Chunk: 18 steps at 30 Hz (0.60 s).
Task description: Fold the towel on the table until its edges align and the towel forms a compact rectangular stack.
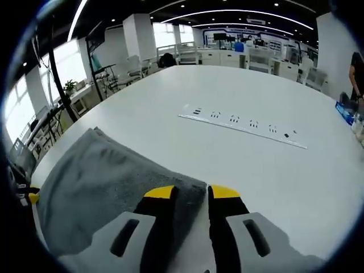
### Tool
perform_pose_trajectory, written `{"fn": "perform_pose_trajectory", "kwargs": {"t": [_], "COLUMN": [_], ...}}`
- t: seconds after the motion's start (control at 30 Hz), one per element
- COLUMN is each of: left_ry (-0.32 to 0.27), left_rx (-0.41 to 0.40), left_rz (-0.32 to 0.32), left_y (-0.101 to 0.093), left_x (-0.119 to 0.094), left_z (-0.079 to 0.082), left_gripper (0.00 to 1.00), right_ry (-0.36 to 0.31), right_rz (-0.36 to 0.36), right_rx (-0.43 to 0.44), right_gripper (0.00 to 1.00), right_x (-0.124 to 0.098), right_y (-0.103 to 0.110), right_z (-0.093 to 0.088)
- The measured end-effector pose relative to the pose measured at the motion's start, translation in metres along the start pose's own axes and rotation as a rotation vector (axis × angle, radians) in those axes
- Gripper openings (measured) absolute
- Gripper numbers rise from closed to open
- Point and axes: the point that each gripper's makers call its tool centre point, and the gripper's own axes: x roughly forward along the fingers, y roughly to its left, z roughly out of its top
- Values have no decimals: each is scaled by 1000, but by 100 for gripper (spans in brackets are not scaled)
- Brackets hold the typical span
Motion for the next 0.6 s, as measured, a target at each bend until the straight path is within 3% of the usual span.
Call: {"fn": "perform_pose_trajectory", "kwargs": {"t": [0.13,0.6], "left_ry": [17,47], "left_rx": [22,119], "left_rz": [-10,-43], "left_y": [-3,-8], "left_x": [0,3], "left_z": [-2,-2], "left_gripper": [22,16], "right_ry": [-12,53], "right_rz": [-2,-11], "right_rx": [-10,-45], "right_gripper": [13,1], "right_x": [0,8], "right_y": [0,0], "right_z": [1,-9]}}
